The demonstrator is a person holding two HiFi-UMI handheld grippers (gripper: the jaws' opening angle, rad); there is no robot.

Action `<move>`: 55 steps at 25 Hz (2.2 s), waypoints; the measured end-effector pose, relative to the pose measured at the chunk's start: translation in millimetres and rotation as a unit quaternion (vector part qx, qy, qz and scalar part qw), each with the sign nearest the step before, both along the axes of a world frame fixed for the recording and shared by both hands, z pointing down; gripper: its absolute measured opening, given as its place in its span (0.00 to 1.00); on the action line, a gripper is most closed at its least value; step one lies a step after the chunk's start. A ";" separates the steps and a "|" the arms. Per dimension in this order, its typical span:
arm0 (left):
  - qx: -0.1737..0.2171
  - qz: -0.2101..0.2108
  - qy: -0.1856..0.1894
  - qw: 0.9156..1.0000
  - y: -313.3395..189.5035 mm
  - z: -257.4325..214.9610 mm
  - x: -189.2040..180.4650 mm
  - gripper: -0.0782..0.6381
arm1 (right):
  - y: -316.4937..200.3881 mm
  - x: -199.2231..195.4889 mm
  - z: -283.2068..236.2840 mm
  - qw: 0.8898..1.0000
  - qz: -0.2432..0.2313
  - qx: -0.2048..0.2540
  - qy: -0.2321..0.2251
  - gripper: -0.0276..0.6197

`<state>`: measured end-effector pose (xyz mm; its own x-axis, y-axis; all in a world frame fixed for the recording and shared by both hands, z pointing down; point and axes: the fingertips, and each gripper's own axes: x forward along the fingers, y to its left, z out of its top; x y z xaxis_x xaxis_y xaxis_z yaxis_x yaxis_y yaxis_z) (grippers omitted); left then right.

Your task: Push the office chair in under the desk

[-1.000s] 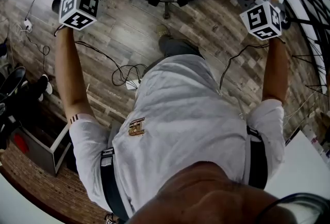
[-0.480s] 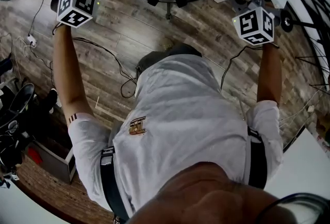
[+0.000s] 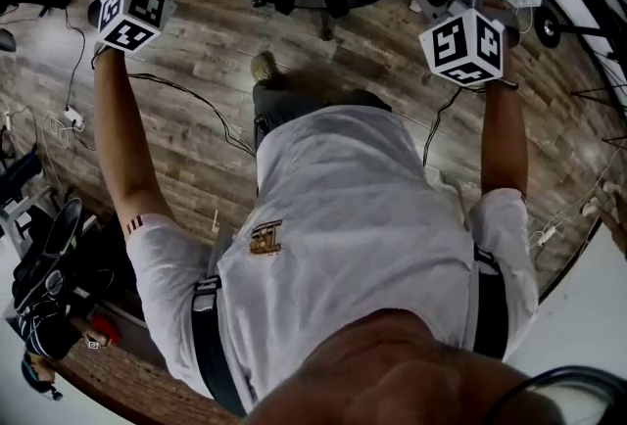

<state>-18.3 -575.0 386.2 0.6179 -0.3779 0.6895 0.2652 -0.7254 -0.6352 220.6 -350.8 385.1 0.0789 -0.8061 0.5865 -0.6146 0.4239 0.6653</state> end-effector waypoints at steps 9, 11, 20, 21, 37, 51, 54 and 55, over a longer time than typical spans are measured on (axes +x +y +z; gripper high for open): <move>-0.008 0.079 0.007 0.997 -137.8 5.6 18.4 0.45 | -110.1 -12.2 2.6 0.996 0.085 -0.019 -0.007 0.36; -0.006 0.091 0.008 0.996 -160.3 5.6 19.8 0.45 | -128.9 -14.9 3.1 0.995 0.095 -0.022 -0.008 0.36; 0.002 0.122 0.009 0.992 -233.5 5.5 40.6 0.44 | -192.4 -4.9 7.2 0.990 0.135 -0.027 -0.015 0.36; 0.002 0.127 0.008 0.992 -240.8 6.6 43.7 0.44 | -198.2 -3.8 8.5 0.990 0.140 -0.028 -0.017 0.36; 0.004 0.161 0.010 0.987 -311.5 8.6 72.0 0.45 | -253.2 0.0 9.9 0.984 0.174 -0.027 -0.020 0.36; -0.019 0.150 0.055 0.987 -300.8 -4.8 63.4 0.50 | -248.3 1.2 -4.3 0.987 0.157 -0.014 -0.021 0.38; -0.021 0.150 0.061 0.987 -291.0 -9.0 51.7 0.51 | -237.9 -2.9 -14.9 0.986 0.162 0.001 -0.033 0.38; -0.020 0.149 0.066 0.986 -288.3 -11.9 47.5 0.51 | -234.4 -4.8 -19.3 0.986 0.165 0.008 -0.036 0.38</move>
<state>29.2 -863.3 374.3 0.7824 -0.1402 0.6068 0.3880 -0.6524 -0.6510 215.8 -585.1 365.8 0.2966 -0.7524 0.5882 -0.7630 0.1838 0.6198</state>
